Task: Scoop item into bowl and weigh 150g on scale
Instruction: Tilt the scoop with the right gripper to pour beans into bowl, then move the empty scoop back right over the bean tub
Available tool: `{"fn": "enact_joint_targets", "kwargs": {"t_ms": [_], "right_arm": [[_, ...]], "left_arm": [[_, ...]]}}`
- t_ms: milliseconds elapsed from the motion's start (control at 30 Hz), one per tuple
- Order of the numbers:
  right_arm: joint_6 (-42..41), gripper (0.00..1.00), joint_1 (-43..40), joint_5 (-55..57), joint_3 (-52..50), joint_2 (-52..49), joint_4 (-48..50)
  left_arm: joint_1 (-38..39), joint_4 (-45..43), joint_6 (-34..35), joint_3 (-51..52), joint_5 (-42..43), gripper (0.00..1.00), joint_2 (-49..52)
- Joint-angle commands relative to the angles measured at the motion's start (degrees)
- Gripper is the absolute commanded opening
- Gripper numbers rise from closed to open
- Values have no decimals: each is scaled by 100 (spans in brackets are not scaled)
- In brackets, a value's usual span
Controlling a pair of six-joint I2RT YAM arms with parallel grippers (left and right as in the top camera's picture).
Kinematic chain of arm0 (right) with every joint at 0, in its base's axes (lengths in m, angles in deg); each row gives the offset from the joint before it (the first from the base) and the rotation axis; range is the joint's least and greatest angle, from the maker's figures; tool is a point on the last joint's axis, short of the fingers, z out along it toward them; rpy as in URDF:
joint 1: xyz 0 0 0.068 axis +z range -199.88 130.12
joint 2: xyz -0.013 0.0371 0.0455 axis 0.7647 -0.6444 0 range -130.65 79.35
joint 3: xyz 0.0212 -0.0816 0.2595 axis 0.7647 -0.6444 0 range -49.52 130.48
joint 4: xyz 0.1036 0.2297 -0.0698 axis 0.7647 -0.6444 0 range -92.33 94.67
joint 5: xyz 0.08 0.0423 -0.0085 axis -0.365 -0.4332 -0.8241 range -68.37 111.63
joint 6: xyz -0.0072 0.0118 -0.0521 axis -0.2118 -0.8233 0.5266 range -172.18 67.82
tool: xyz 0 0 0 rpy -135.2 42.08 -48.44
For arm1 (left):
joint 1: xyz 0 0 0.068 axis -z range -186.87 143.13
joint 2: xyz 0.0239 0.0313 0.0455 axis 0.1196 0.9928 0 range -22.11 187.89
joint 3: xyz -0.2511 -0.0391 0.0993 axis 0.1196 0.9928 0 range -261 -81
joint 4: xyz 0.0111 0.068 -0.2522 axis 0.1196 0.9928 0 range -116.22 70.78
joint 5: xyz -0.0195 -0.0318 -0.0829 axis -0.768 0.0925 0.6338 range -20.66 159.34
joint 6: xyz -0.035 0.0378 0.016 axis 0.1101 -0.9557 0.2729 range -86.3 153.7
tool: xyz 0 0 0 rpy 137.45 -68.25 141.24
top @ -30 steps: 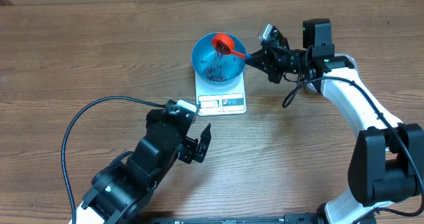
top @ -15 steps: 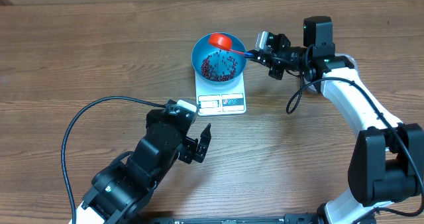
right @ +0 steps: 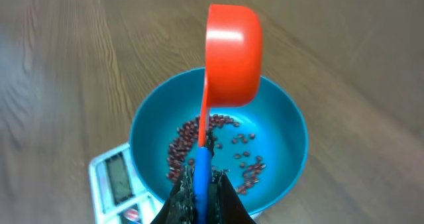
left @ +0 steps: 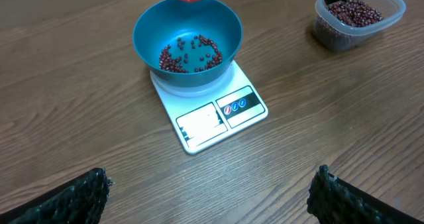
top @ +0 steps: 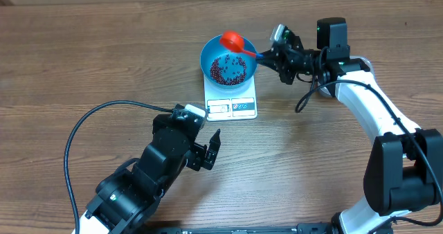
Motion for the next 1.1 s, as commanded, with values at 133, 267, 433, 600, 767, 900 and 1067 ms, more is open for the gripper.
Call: {"fn": "enact_joint_targets", "kwargs": {"t_ms": [133,267,433,600,767,900,1067], "right_arm": [[-2542,4,11,-39,531,151,0],[-3276,4,4,470,938,348,-505],[-3392,4,4,1947,1757,669,-2190],[-3442,4,4,3036,2398,927,-3541],[-4188,4,-15,4723,2542,1246,-4054],[-4474,4,-120,5447,2542,1445,-4590],[-4570,4,-221,5731,2524,1429,-5584]], "left_arm": [[-24,0,-107,39,-22,100,-24],[-24,0,-107,39,-22,99,-24],[-24,0,-107,39,-22,100,-24],[-24,0,-107,39,-22,100,-24],[-24,0,-107,39,-22,100,-24],[-24,-2,-107,39,-22,100,-24],[-24,0,-107,39,-22,99,-24]]}}
